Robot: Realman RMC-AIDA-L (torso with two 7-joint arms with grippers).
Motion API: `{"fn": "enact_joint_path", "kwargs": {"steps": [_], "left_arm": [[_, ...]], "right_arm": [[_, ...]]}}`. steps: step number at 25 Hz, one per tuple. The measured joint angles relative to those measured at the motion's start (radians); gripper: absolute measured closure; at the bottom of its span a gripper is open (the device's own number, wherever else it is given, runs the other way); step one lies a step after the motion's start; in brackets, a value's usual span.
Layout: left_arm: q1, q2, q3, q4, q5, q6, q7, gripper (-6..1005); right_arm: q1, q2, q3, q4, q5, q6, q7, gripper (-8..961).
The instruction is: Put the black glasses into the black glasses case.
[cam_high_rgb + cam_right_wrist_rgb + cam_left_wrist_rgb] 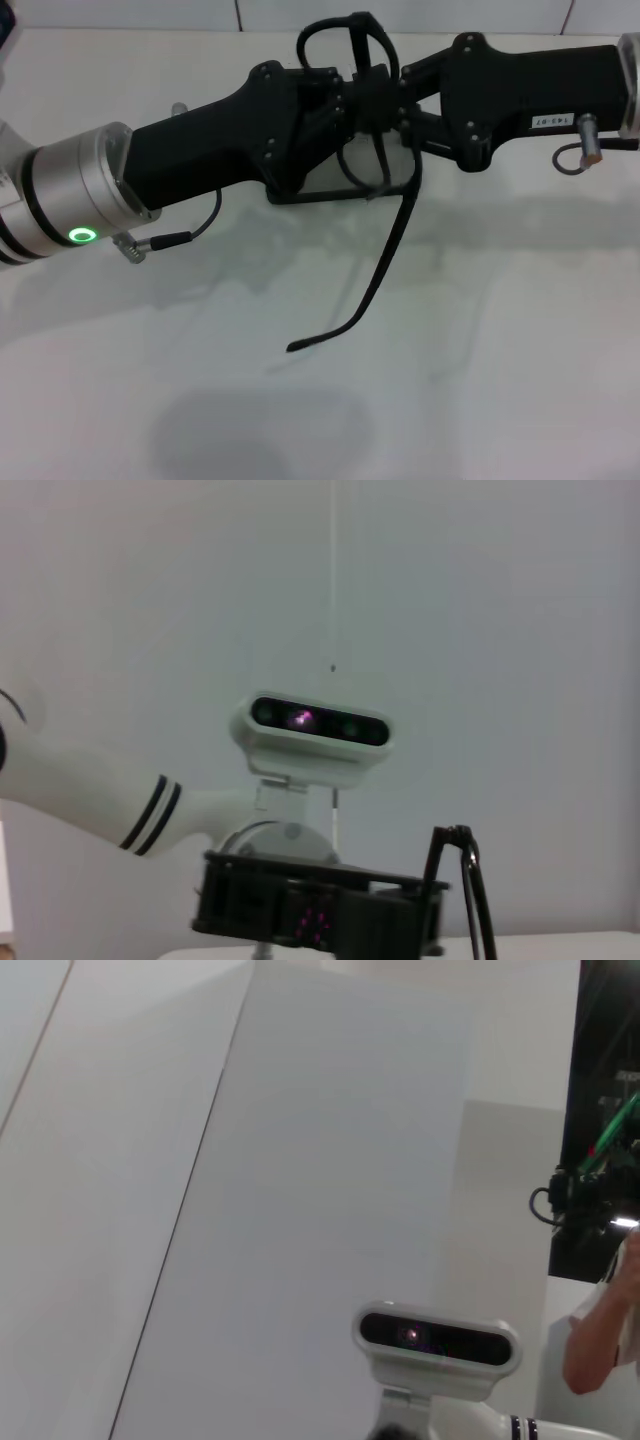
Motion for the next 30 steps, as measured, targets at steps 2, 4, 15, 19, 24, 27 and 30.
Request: {"fn": "enact_joint_path", "kwargs": {"steps": [2, 4, 15, 19, 24, 27, 30], "left_arm": [[0.003, 0.000, 0.000, 0.004, -0.003, 0.004, 0.000, 966], [0.006, 0.000, 0.000, 0.007, -0.006, 0.018, 0.000, 966], [0.024, 0.027, -0.030, 0.001, -0.001, 0.084, 0.037, 967], [0.020, 0.032, -0.021, 0.002, 0.051, 0.086, 0.047, 967], [-0.054, -0.005, 0.017, 0.002, 0.188, 0.155, 0.134, 967], [-0.099, -0.013, 0.124, -0.028, 0.124, 0.181, 0.209, 967], [-0.115, -0.014, 0.183, -0.061, 0.001, 0.177, 0.247, 968]], "right_arm": [[-0.007, 0.000, 0.014, 0.001, 0.000, 0.001, -0.005, 858], [-0.015, 0.001, 0.039, 0.007, 0.002, 0.001, -0.012, 858], [-0.086, -0.005, 0.348, 0.037, 0.202, -0.220, -0.055, 858], [-0.105, -0.006, 0.420, 0.043, 0.337, -0.302, -0.068, 858], [-0.087, -0.002, 0.411, 0.142, 0.469, -0.316, -0.135, 858], [-0.027, -0.005, 0.389, 0.285, 0.467, -0.309, -0.201, 858], [0.036, -0.009, 0.365, 0.421, 0.438, -0.291, -0.268, 857]]}}
